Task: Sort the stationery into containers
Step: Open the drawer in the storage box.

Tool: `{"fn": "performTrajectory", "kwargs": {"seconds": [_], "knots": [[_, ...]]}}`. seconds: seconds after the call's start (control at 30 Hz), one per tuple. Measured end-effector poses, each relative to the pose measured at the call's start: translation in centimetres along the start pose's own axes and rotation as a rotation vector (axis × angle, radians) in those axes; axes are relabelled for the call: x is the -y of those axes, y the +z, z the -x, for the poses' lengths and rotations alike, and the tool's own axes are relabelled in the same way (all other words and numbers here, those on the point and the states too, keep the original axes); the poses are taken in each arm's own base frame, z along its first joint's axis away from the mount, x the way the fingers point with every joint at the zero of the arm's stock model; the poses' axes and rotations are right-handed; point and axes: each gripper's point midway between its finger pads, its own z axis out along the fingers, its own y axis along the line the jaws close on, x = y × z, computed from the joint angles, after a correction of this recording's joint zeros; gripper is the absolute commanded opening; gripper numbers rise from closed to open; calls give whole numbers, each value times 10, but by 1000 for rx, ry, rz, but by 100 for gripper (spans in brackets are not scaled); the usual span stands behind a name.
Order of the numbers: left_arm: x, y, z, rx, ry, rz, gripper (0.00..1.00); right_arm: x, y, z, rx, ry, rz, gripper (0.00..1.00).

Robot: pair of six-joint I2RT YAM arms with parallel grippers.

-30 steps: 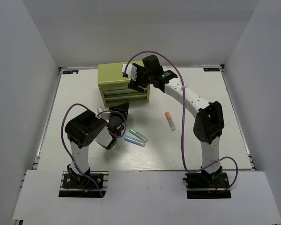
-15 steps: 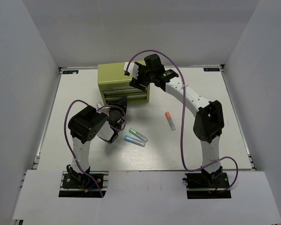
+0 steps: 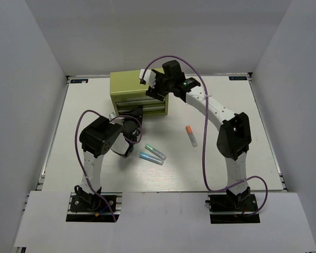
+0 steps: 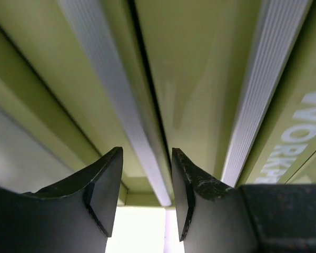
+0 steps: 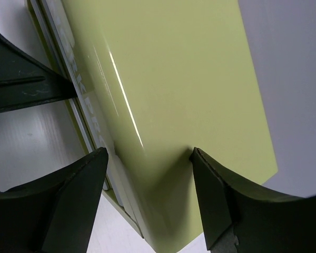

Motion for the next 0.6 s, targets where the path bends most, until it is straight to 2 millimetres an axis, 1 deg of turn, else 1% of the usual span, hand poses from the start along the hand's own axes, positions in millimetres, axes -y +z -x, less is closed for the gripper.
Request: {"fn": "performTrajectory", "kwargs": {"seconds": [0.07,0.13,0.27,0.3,0.43,0.5,0.53,0.6], "knots": [[4,4,1,6,-7,-10,49,0,0,0,0,-3,-1,70],[7,8,1,11,-15,-18,49,0,0,0,0,-3,-1,69],[4,11,3,18,-13,-12,42,1,0,-1,0,-6,-2,69],[2,12,3,18,-14,-9,38,1,0,-1,0,-6,-2,69],[1,12,3,15,-26,-9,35,1,0,-1,-1,-10,-1,69],[1,12,3,14,-36,-10,32,2,1,-2,-1,-14,-1,69],[2,12,3,14,-41,-10,32,2,1,-2,-1,-15,-1,68],[2,12,3,14,-48,-10,26,2,1,-2,-1,-19,-1,68]]}}
